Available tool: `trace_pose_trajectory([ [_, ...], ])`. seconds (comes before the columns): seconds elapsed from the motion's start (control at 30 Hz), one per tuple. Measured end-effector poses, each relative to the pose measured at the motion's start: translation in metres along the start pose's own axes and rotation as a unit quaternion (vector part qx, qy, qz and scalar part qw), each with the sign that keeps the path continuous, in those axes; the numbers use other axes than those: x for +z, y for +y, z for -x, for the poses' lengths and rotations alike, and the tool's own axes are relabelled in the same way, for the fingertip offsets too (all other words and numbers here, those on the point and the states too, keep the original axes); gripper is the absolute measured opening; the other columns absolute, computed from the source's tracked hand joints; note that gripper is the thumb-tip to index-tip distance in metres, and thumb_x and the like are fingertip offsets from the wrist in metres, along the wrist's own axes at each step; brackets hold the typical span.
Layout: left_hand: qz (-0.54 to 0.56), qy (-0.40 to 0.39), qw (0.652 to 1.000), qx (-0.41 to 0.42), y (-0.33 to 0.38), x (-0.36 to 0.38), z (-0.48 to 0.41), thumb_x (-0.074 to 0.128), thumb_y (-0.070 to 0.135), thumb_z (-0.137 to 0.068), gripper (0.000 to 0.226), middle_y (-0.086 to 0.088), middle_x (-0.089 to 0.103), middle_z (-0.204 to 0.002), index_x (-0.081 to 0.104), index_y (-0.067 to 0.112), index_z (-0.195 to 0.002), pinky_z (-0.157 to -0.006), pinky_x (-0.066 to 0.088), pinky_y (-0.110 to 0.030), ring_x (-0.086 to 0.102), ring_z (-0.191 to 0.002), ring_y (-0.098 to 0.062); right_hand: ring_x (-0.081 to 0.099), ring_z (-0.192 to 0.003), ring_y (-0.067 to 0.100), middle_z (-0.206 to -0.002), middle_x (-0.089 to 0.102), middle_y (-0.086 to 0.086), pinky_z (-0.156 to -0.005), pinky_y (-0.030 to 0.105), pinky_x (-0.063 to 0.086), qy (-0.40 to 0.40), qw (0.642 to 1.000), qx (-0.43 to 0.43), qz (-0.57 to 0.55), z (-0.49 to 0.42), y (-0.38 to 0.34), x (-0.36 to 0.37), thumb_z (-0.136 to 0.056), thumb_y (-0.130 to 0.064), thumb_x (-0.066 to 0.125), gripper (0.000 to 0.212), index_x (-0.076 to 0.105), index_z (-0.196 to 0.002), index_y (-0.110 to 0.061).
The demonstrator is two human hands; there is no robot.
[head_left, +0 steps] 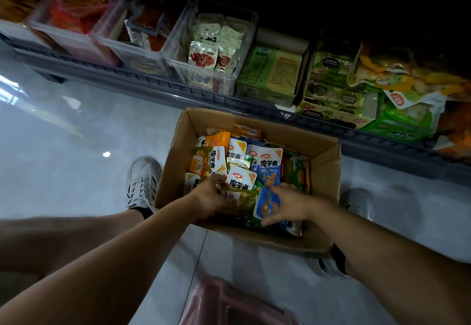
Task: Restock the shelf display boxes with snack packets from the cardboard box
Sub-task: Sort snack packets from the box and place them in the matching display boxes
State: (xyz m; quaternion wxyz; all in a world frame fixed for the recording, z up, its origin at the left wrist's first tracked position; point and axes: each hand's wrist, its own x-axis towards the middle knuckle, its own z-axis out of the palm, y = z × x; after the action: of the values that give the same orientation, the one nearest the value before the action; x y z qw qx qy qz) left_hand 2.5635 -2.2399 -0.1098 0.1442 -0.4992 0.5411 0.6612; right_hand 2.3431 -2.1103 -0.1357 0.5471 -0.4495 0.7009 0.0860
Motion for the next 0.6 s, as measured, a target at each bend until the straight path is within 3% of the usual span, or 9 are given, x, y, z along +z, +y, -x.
trace_pose_trajectory([
  [0.1, 0.029, -0.002, 1.000, 0.001, -0.002, -0.001, -0.004, 0.086, 0.009, -0.079, 0.066, -0.010, 0.053, -0.137, 0.049, 0.028, -0.129, -0.106, 0.053, -0.049, 0.058, -0.123, -0.034, 0.014, -0.152, 0.026, -0.166, 0.011, 0.003, -0.122, 0.043, 0.024, -0.018, 1.000, -0.002, 0.010, -0.001, 0.000, 0.002, -0.063, -0.060, 0.086, 0.131, 0.006, -0.160, -0.020],
  [0.2, 0.031, 0.020, 0.999, 0.018, -0.003, 0.000, -0.005, 0.085, 0.006, -0.080, 0.055, -0.011, 0.059, -0.132, 0.051, 0.028, -0.117, -0.100, 0.056, -0.047, 0.062, -0.118, -0.032, 0.031, -0.147, 0.025, -0.163, 0.027, 0.003, -0.117, 0.037, 0.034, 0.041, 0.999, -0.013, -0.031, 0.000, 0.000, 0.006, -0.068, -0.038, 0.091, 0.119, 0.017, -0.158, -0.018],
  [0.33, -0.001, 0.042, 0.998, 0.039, -0.004, 0.001, -0.004, 0.084, 0.009, -0.082, 0.046, -0.006, 0.063, -0.120, 0.050, 0.023, -0.109, -0.090, 0.060, -0.039, 0.064, -0.113, -0.028, 0.044, -0.139, 0.026, -0.155, 0.042, 0.004, -0.111, 0.036, 0.041, 0.096, 0.994, -0.002, -0.047, -0.002, 0.000, 0.015, -0.067, -0.042, 0.091, 0.105, 0.037, -0.152, -0.016],
  [0.43, -0.017, 0.044, 0.998, 0.040, -0.003, 0.000, -0.003, 0.086, 0.015, -0.081, 0.045, -0.004, 0.064, -0.118, 0.049, 0.023, -0.106, -0.093, 0.060, -0.043, 0.066, -0.110, -0.025, 0.059, -0.121, 0.024, -0.135, 0.061, 0.002, -0.099, 0.037, 0.050, 0.125, 0.989, -0.020, -0.080, -0.004, 0.002, 0.018, -0.069, -0.041, 0.090, 0.060, 0.066, -0.120, -0.022],
  [0.5, -0.003, 0.044, 0.998, 0.049, 0.000, 0.001, -0.001, 0.084, 0.013, -0.083, 0.043, -0.005, 0.064, -0.119, 0.049, 0.021, -0.106, -0.085, 0.062, -0.037, 0.066, -0.108, -0.023, 0.064, -0.108, 0.023, -0.119, 0.068, 0.002, -0.093, 0.039, 0.053, 0.133, 0.982, -0.045, -0.123, -0.002, 0.000, 0.018, -0.075, -0.032, 0.088, 0.026, 0.069, -0.093, -0.030],
  [0.6, 0.031, 0.055, 0.995, 0.078, 0.008, 0.001, 0.001, 0.081, 0.014, -0.086, 0.037, -0.009, 0.066, -0.117, 0.050, 0.018, -0.105, -0.079, 0.062, -0.035, 0.068, -0.108, -0.028, 0.069, -0.087, 0.018, -0.099, 0.071, -0.004, -0.086, 0.045, 0.058, 0.149, 0.967, -0.053, -0.201, 0.003, -0.004, 0.010, -0.080, -0.024, 0.085, 0.015, 0.073, -0.089, -0.026],
])
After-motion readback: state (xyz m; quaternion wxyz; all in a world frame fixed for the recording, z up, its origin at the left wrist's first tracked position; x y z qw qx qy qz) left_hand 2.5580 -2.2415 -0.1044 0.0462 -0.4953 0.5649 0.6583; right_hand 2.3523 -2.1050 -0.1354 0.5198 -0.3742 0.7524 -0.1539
